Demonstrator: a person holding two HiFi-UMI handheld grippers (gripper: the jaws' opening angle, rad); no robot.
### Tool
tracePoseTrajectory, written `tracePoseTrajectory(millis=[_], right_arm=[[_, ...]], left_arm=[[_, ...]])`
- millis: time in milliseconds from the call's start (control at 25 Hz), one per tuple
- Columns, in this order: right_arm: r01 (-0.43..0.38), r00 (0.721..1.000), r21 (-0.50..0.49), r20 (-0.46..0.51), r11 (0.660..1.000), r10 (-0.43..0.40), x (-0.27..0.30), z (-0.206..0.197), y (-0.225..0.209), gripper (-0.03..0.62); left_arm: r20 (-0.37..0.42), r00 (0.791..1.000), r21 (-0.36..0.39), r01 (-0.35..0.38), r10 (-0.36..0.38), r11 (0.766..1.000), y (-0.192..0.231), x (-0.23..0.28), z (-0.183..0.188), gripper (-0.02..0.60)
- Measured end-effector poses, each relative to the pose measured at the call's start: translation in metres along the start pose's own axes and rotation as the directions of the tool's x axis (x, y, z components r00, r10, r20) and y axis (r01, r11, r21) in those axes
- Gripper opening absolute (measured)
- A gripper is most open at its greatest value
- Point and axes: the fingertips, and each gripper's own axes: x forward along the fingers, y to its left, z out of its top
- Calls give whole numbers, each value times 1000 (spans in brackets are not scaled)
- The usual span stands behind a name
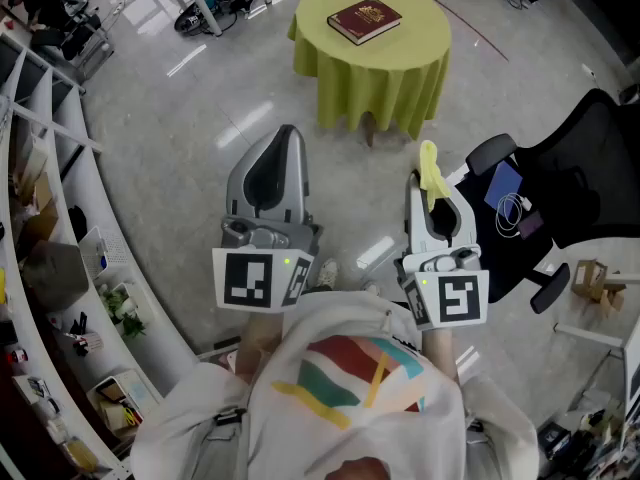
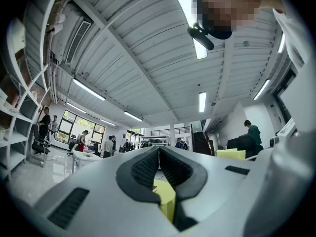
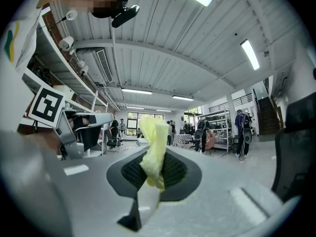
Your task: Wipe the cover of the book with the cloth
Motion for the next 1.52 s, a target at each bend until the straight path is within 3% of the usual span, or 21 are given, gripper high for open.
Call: tracePoseTrajectory(millis=[400,640,1120,1320,1520], right_arm=[[-26,1000,-42,-12,999,26,13,-1,20,28],[-77,996,-43,46,996,79,26,5,41,28],[50,999,-22,18,999,-49,67,-6,45,28],[79,997,-35,-17,996,-80,82,-13,37,28],[57,998,-51,-16,997,-58,103,-11,20,28]], left_arm=[[-10,1000,14,11,-11,1000,7,-1,-2,17],[-11,1000,11,1,-1,1000,27,-2,-5,17],[33,999,18,14,-14,1000,87,9,1,17],[24,999,-25,-24,24,999,119,23,-11,17],[20,999,-17,-37,38,999,125,47,-17,17]])
